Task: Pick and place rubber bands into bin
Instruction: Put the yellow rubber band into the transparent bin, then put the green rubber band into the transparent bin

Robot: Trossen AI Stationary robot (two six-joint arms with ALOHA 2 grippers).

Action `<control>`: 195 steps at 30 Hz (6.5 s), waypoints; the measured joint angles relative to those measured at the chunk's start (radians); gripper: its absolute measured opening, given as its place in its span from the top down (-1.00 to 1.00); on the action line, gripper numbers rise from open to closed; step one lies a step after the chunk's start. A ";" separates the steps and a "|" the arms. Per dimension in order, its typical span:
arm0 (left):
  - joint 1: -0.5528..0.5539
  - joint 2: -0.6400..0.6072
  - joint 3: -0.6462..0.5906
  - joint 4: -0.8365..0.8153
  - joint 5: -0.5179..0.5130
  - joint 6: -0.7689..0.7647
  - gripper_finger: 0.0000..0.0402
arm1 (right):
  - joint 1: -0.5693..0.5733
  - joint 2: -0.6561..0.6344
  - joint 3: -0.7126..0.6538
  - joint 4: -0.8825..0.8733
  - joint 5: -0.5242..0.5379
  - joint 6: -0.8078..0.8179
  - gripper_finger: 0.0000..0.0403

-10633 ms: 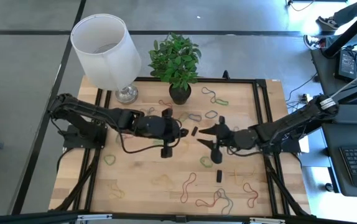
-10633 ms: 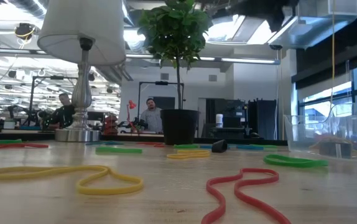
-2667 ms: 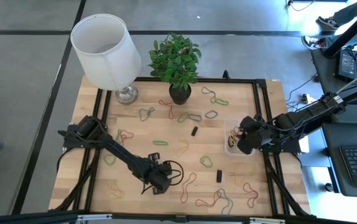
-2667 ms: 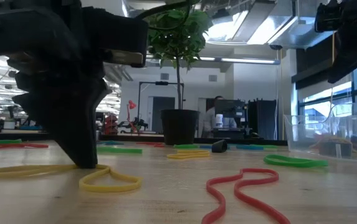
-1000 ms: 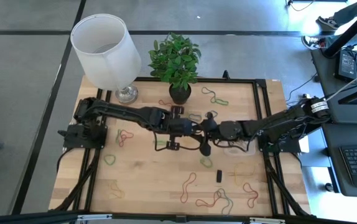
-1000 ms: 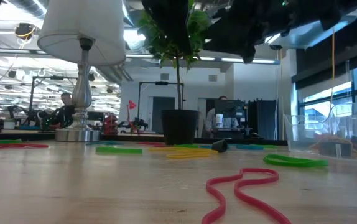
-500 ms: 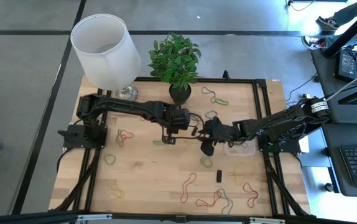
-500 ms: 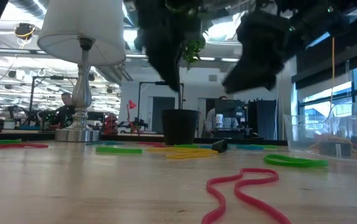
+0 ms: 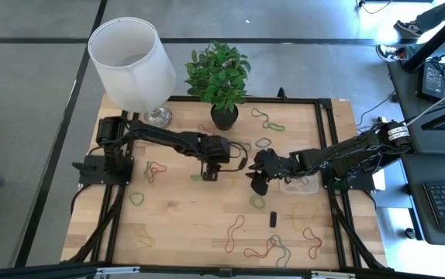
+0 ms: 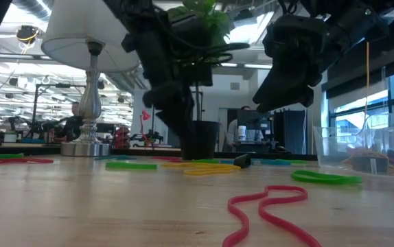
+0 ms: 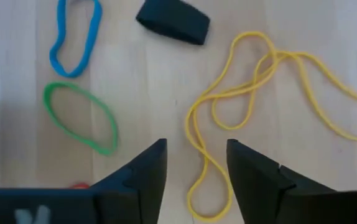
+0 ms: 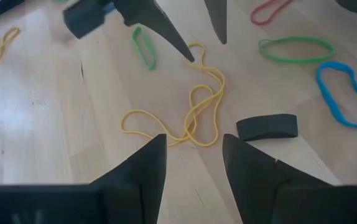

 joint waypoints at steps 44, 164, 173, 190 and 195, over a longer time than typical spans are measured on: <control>-0.045 -0.120 0.090 0.009 -0.134 0.135 0.99 | 0.000 0.000 0.000 0.117 0.003 -0.071 0.20; -0.093 -0.146 0.205 0.118 -0.263 -0.185 0.43 | -0.263 -0.666 -0.256 -0.610 -0.119 -0.124 0.90; -0.105 -0.146 0.205 0.118 -0.262 -0.185 0.43 | -0.263 -0.665 -0.256 -0.718 -0.107 0.005 0.64; -0.112 -0.146 0.205 0.118 -0.261 -0.185 0.44 | -0.263 -0.666 -0.111 -0.880 -0.014 0.121 0.45; -0.112 -0.146 0.205 0.118 -0.261 -0.182 0.44 | -0.263 -0.666 -0.058 -0.888 -0.014 0.118 0.54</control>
